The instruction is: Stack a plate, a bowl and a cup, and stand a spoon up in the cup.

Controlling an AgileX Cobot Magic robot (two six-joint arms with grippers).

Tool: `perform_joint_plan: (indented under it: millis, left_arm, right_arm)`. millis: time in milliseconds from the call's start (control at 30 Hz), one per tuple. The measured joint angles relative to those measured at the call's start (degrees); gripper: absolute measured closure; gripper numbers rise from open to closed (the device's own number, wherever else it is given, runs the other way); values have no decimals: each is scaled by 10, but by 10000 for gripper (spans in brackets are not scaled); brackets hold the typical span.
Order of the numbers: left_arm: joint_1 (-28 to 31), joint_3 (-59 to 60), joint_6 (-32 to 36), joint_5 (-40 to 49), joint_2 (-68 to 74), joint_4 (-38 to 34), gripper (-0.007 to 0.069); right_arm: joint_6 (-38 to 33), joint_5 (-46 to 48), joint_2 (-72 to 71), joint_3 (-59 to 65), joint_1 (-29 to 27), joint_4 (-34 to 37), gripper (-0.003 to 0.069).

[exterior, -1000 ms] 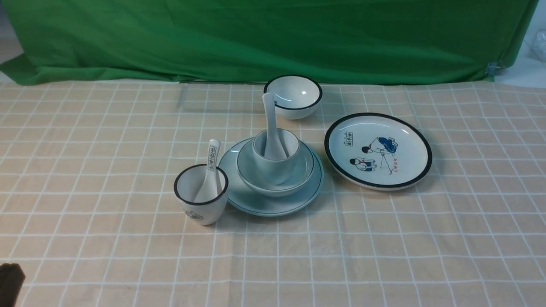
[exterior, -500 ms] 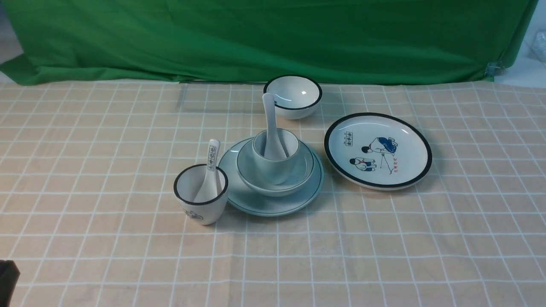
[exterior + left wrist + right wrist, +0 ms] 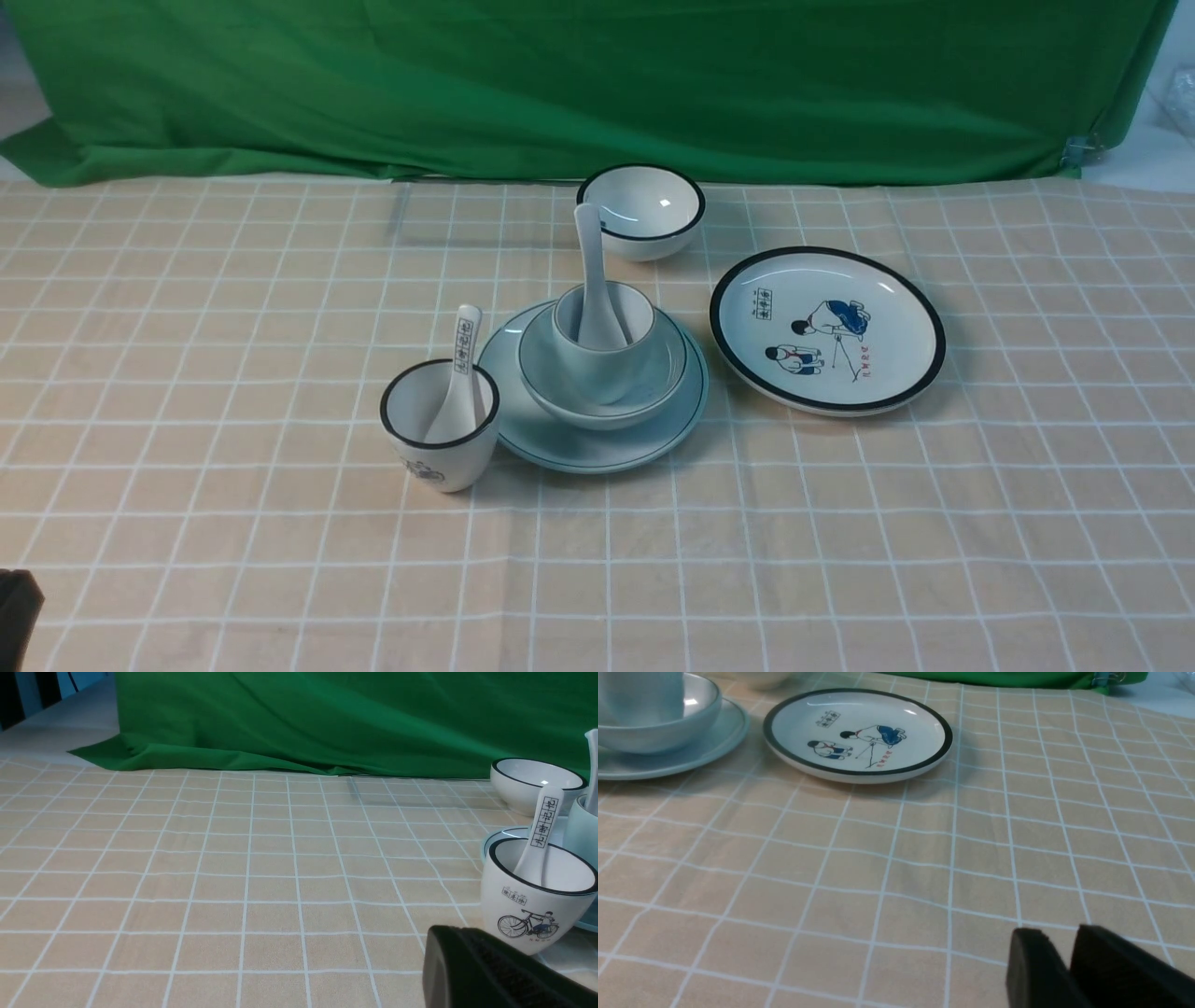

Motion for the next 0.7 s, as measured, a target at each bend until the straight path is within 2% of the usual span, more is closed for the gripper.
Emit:
perform_joint_plan:
  millis: [700]
  left_arm:
    - [0,0,0,0,0,0,622]
  right_arm:
    - [0,0,0,0,0,0,440]
